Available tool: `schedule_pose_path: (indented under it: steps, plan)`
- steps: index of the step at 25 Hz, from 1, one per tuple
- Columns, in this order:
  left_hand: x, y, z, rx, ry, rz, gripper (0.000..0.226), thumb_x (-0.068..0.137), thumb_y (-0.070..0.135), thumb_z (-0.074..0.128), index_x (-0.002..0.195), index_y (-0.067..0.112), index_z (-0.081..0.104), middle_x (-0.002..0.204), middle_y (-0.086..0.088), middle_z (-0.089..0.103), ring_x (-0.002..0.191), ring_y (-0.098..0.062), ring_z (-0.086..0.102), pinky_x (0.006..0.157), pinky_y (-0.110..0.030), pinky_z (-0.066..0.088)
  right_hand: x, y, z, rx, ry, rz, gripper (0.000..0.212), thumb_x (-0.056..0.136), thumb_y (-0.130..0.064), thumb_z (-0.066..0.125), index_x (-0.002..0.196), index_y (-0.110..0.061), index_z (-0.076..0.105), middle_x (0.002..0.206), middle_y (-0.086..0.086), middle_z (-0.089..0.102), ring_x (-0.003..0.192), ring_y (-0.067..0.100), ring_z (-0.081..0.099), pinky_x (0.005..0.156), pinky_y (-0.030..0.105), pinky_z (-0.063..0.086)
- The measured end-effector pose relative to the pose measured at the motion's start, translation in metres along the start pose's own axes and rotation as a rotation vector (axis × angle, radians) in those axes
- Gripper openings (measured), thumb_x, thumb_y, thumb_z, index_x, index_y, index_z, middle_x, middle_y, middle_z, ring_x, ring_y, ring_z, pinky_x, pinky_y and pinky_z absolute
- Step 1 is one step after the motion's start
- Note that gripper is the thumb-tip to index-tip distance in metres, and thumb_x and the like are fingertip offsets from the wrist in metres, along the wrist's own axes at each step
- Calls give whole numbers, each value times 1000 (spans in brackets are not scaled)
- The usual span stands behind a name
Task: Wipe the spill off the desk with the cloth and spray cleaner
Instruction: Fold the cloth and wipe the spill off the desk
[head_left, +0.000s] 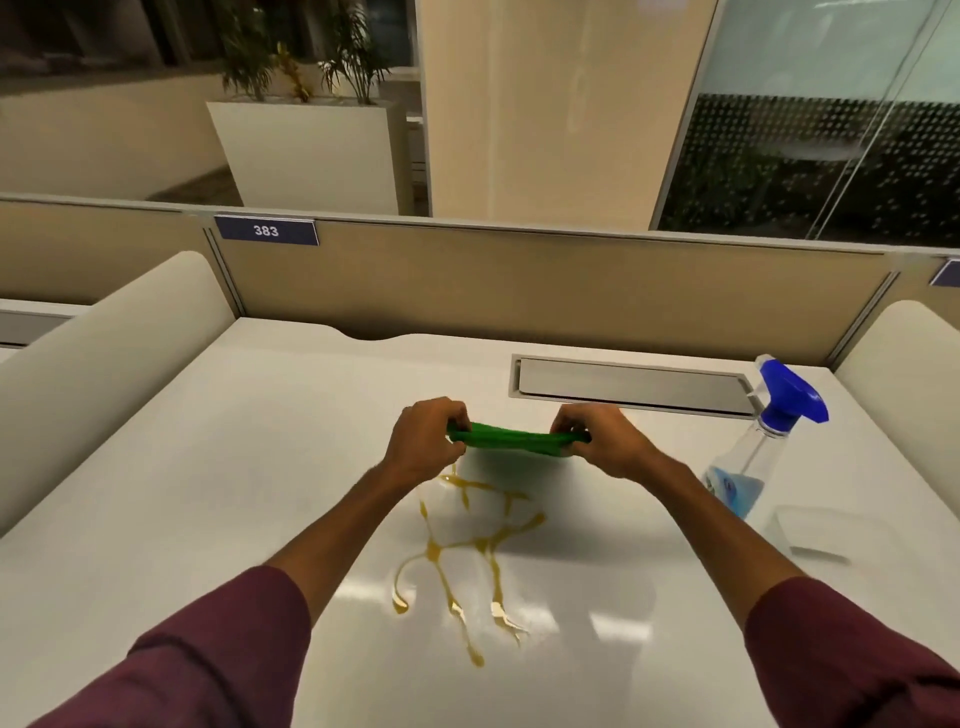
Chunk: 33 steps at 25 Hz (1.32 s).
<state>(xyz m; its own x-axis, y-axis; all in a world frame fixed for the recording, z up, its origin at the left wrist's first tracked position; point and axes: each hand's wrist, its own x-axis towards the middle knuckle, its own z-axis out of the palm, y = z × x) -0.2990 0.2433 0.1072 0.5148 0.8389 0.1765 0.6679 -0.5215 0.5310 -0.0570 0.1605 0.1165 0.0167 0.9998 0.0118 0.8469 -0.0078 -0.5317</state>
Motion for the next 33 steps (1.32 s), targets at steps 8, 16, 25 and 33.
schedule_pose_path:
  steps: [8,16,25,33]
  plan:
    - [-66,-41,90,237,-460,128,22,76,32,68,96,24,71,99,9,73,95,-14,64,92,-33,34,-50,52,94,-167,-464,97,25,78,-14,71,103,-16,67,110,4,63,95,18,57,77,27,48]
    - [-56,-147,40,267,-111,-66,93,81,77,2,137,20,50,141,-1,53,131,-22,47,109,-40,32,-22,22,136,-113,157,285,53,87,-61,50,108,-14,62,112,8,63,108,26,57,88,36,47]
    - [-60,-236,57,416,-169,-209,68,85,70,-1,149,46,-3,163,7,-1,150,-24,1,111,-68,0,27,5,212,-280,5,615,74,77,-84,11,142,-56,-8,162,4,-13,143,46,-17,104,72,-15]
    - [-63,-239,60,406,-123,-185,60,94,63,11,150,44,2,163,5,0,150,-25,-2,111,-68,-4,79,-53,254,-366,-40,461,66,77,-83,6,137,-62,-12,162,10,-10,140,53,-15,100,77,-15]
